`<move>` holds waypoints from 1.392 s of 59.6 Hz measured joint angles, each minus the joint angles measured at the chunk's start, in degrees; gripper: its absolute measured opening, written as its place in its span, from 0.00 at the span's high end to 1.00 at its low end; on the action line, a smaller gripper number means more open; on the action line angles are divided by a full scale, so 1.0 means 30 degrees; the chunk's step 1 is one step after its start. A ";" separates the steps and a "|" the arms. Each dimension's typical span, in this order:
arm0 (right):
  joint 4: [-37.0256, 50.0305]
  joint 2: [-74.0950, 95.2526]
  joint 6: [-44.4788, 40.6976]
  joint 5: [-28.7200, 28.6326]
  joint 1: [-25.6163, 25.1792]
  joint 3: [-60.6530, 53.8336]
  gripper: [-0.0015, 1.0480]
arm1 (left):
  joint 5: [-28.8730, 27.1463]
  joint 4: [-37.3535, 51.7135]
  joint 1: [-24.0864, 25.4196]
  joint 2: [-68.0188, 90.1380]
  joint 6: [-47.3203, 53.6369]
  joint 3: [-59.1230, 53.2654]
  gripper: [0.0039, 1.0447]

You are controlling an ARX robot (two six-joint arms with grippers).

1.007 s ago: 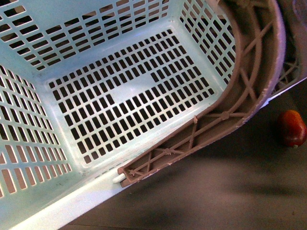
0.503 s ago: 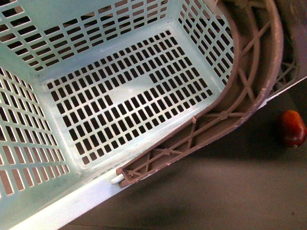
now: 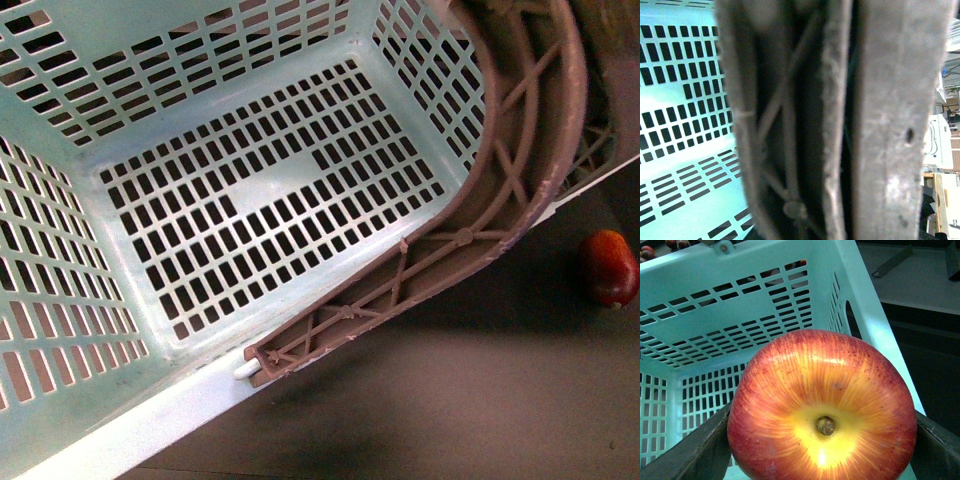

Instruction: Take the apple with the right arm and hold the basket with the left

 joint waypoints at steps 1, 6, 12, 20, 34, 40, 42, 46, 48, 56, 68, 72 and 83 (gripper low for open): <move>0.0007 0.0000 0.0007 -0.0007 0.0015 0.0000 0.10 | 0.0000 0.0000 0.0000 0.0000 0.0000 0.0000 0.86; 0.0051 0.0000 0.0066 0.0029 0.0066 0.0000 0.08 | 0.0022 0.0000 0.0000 0.0000 -0.0007 0.0000 0.86; 0.0051 -0.0007 0.0138 0.0248 -0.0044 0.0000 0.08 | 0.0189 0.0000 0.0000 0.0000 0.0051 0.0000 0.86; -0.0131 -0.0204 0.0386 0.0532 -0.0503 0.0000 0.08 | 0.0138 0.0000 -0.0007 0.0029 0.0066 -0.0058 0.86; -0.0204 -0.0444 0.0627 0.0721 -0.0816 0.0000 0.08 | -0.0080 0.0000 0.0036 0.0022 0.0109 -0.0058 0.86; -0.0211 -0.0444 0.0634 0.0750 -0.0816 0.0000 0.08 | 0.0175 0.0000 0.0029 0.0022 -0.0036 -0.0058 0.86; -0.0211 -0.0444 0.0634 0.0750 -0.0816 0.0000 0.08 | 0.0233 0.0000 0.0015 0.0022 -0.0022 -0.0058 0.86; -0.0211 -0.0452 0.0634 0.0750 -0.0816 0.0000 0.08 | 0.0175 0.0000 0.0015 0.0022 -0.0029 -0.0058 0.86; -0.0211 -0.0452 0.0641 0.0750 -0.0816 0.0000 0.08 | 0.0160 0.0000 0.0015 0.0022 -0.0022 -0.0058 0.86; 0.1778 -0.0415 0.0233 0.3126 -0.0605 -0.0583 0.14 | 0.0073 0.0000 0.0015 0.0022 -0.0029 -0.0058 0.86; 0.6747 -0.2943 -0.0758 0.5544 -0.2353 -0.5027 0.51 | -0.0058 0.0000 0.0044 0.0022 0.0015 -0.0058 0.86; 0.6776 -0.3577 -0.0874 0.5005 -0.2798 -0.5741 0.59 | -0.0022 0.0000 0.0044 0.0022 0.0029 -0.0058 0.86; 0.6674 -0.5428 -0.0962 0.3752 -0.4102 -0.7548 0.86 | 0.0219 0.0000 0.0007 0.0022 -0.0087 -0.0058 0.86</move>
